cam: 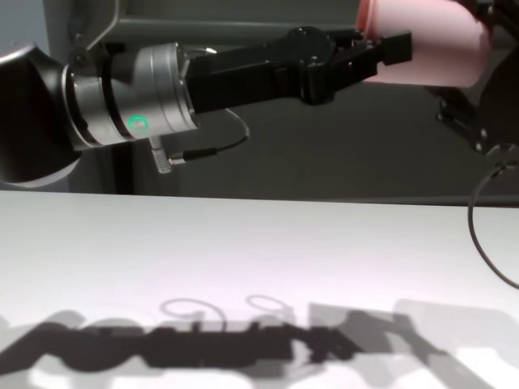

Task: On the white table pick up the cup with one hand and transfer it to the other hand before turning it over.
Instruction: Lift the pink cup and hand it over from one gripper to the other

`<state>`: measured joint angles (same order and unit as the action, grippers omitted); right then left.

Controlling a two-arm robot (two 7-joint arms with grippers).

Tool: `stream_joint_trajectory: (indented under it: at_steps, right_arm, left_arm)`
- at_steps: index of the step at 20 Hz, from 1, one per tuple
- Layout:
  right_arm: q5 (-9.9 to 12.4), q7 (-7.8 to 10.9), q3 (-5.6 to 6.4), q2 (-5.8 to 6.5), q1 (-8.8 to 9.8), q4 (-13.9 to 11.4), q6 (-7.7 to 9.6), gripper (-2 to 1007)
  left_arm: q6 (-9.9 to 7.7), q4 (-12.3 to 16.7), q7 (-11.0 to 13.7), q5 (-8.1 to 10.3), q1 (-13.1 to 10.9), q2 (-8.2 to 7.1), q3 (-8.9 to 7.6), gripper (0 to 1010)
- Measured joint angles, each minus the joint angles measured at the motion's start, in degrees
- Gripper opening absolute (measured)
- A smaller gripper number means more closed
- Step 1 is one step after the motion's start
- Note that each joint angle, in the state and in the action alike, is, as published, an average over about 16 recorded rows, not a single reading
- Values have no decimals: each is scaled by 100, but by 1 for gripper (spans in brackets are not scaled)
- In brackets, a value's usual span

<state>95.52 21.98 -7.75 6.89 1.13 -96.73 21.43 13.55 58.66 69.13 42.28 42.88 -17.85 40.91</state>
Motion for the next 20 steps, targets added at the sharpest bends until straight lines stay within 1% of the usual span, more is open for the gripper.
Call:
stream_joint_trajectory:
  at_steps: [6, 11, 16, 20]
  right_arm:
    - [-2, 0, 5, -2, 0, 0, 6, 752]
    - [-1, 3, 8, -5, 0, 0, 11, 737]
    - [0, 5, 9, -6, 0, 0, 14, 737]
    - [1, 7, 10, -8, 0, -1, 16, 737]
  left_arm:
    - [0, 0, 0, 0, 0, 0, 0, 54]
    - [0, 0, 0, -1, 0, 0, 0, 90]
    - [0, 0, 0, -1, 0, 0, 0, 186]
    - [0, 0, 0, -2, 0, 0, 0, 298]
